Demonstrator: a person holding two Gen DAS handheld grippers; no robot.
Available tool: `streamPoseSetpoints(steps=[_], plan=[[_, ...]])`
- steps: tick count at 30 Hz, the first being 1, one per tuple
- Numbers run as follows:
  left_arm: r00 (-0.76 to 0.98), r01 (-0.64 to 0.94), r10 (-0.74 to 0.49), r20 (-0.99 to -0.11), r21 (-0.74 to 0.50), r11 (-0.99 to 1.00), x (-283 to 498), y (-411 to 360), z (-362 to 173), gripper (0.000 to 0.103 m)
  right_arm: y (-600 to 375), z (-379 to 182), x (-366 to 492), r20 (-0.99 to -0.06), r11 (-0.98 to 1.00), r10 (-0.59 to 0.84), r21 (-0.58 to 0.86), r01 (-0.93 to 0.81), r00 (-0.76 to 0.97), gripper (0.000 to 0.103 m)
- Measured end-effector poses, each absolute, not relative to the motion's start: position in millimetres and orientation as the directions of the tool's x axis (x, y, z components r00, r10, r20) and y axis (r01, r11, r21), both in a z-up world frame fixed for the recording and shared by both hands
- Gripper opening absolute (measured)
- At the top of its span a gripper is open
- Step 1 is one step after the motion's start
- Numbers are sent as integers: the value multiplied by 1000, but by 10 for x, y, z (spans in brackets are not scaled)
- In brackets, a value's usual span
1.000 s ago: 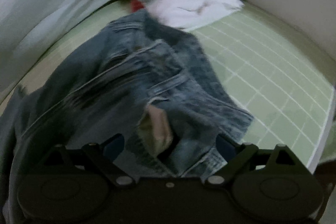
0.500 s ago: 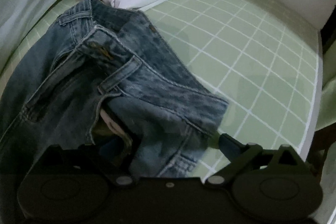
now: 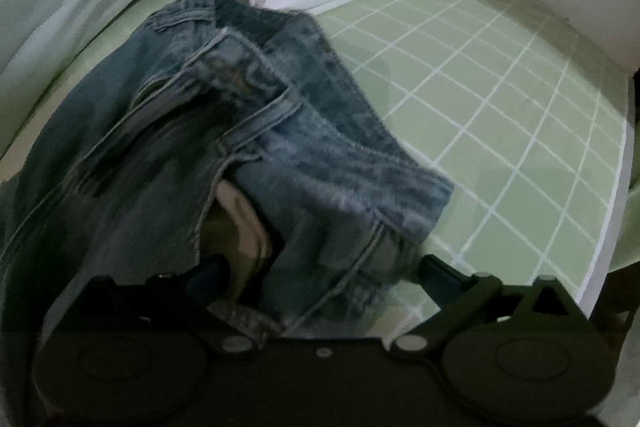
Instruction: Fold clothes
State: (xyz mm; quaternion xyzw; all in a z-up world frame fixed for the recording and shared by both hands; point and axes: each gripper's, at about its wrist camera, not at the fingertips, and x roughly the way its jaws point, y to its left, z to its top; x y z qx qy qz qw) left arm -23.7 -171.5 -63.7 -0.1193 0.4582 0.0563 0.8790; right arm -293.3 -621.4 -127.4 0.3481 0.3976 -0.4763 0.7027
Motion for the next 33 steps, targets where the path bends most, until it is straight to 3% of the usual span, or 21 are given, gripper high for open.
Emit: streamPoseSetpoints(steps=[4,6,8,10,11,15,21,24,26,29,30,31,33], plan=[[527,-296,-29,-850,-215,930,-431,-1394,-784,11,-6122,-1262,-2944,-890,305,-390,118,945,237,102],[513,-298,-44,-857,-226,927,-427,-1316,-837,25,-6066,-1242,-2943,-890,295,-390,121,948,235,102],[503,-277,-74,-861,-242,930,-395,-1251,-890,51,-5999,-1217,-2942,-889,279,-397,122,952,231,102],[494,-257,-98,-864,-252,933,-334,-1245,-957,63,-5914,-1192,-2928,-886,257,-407,123,959,223,102],[489,-240,-115,-865,-260,935,-316,-1256,-992,64,-5869,-1181,-2919,-884,245,-413,125,962,220,102],[421,-193,-180,-889,-281,940,-87,-1301,-1130,64,-5665,-1132,-2898,-885,215,-385,190,958,262,102],[388,-148,-158,-908,-231,962,175,-1410,-1236,66,-5360,-1163,-2679,-889,314,-311,238,919,337,102],[391,-141,-123,-912,-191,971,292,-1429,-1232,46,-5274,-1206,-2528,-895,345,-308,210,915,322,100],[394,-158,-141,-908,-218,963,376,-1356,-1239,29,-5266,-1184,-2462,-886,345,-330,208,915,325,93],[389,-186,-188,-902,-277,943,545,-1252,-1257,19,-5349,-1150,-2373,-870,316,-364,220,923,332,79],[392,-181,-191,-900,-279,943,613,-1260,-1258,18,-5377,-1142,-2337,-865,305,-374,224,925,333,68],[396,-172,-191,-898,-277,945,684,-1280,-1257,17,-5406,-1138,-2282,-860,308,-378,232,923,343,50],[409,-152,-184,-894,-266,952,896,-1346,-1253,16,-5470,-1137,-2129,-850,329,-380,244,912,365,33]])
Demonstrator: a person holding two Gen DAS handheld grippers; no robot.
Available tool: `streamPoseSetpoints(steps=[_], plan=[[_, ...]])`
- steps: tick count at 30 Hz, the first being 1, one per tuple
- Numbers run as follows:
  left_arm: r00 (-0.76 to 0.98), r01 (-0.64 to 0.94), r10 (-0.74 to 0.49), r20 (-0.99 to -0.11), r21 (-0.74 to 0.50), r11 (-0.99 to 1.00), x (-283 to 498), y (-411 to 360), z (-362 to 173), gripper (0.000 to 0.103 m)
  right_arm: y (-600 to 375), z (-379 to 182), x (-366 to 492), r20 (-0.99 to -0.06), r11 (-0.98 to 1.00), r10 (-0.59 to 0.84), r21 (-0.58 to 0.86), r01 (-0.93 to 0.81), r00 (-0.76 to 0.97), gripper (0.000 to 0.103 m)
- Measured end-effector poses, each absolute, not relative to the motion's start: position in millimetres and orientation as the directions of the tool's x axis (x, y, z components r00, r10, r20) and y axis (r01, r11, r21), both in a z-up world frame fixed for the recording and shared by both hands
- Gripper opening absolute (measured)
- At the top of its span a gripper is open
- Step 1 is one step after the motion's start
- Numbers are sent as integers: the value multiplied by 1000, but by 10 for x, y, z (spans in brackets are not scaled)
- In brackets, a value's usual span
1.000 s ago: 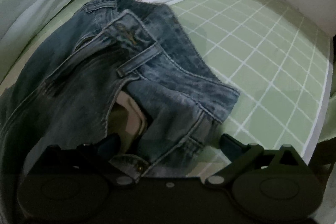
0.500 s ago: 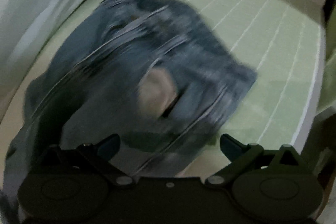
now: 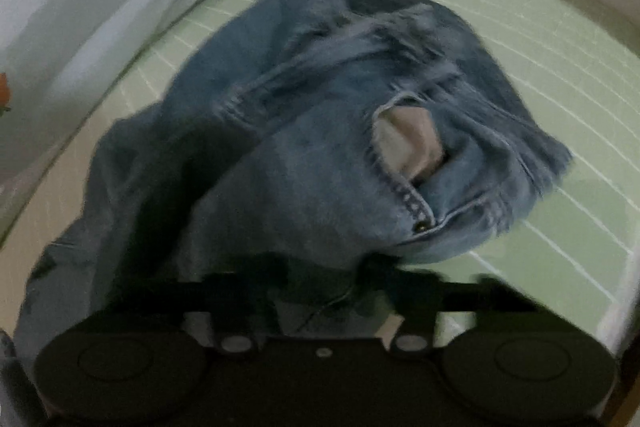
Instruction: Fold clothes
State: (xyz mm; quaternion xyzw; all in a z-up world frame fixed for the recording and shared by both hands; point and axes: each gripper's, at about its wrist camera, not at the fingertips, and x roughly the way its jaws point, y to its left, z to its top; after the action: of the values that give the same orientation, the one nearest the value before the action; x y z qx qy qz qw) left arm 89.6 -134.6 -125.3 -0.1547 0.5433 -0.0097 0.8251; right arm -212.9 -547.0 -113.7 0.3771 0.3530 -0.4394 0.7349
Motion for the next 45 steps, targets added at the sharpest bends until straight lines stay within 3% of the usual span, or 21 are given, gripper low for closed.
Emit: streamPoseSetpoints(steps=[4,12,16,22,32,36,40,43,45], plan=[[444,-142,-194,-875,-283,949,1515,-1476,-1264,16,-5644,-1137,-1609,-844,383,-380,228,895,378,22],[496,-136,-199,-845,-301,944,2675,-1866,-1141,15,-6071,-1098,-582,-819,426,-387,248,870,424,16],[546,-124,-200,-814,-314,941,2412,-1705,-889,13,-5953,-863,-728,-778,468,-433,237,851,455,15],[569,-179,-122,-813,-267,947,1583,-1030,-661,12,-5578,-698,-1608,-746,475,-476,228,850,466,14],[540,-391,43,-840,-206,897,70,-8,-386,11,-5398,-836,-2755,-784,345,-467,264,901,408,14],[559,-391,108,-822,-146,908,-119,87,-125,11,-5338,-785,-2865,-775,371,-486,235,898,403,14],[612,-332,88,-786,-154,931,249,-129,-4,10,-5370,-797,-2824,-779,389,-485,214,896,397,14],[725,-199,-19,-688,-236,951,663,-522,160,12,-5350,-748,-2763,-765,423,-500,195,885,407,14],[774,-57,-183,-606,-355,933,855,-787,241,30,-5351,-728,-2722,-755,433,-515,181,883,407,14]])
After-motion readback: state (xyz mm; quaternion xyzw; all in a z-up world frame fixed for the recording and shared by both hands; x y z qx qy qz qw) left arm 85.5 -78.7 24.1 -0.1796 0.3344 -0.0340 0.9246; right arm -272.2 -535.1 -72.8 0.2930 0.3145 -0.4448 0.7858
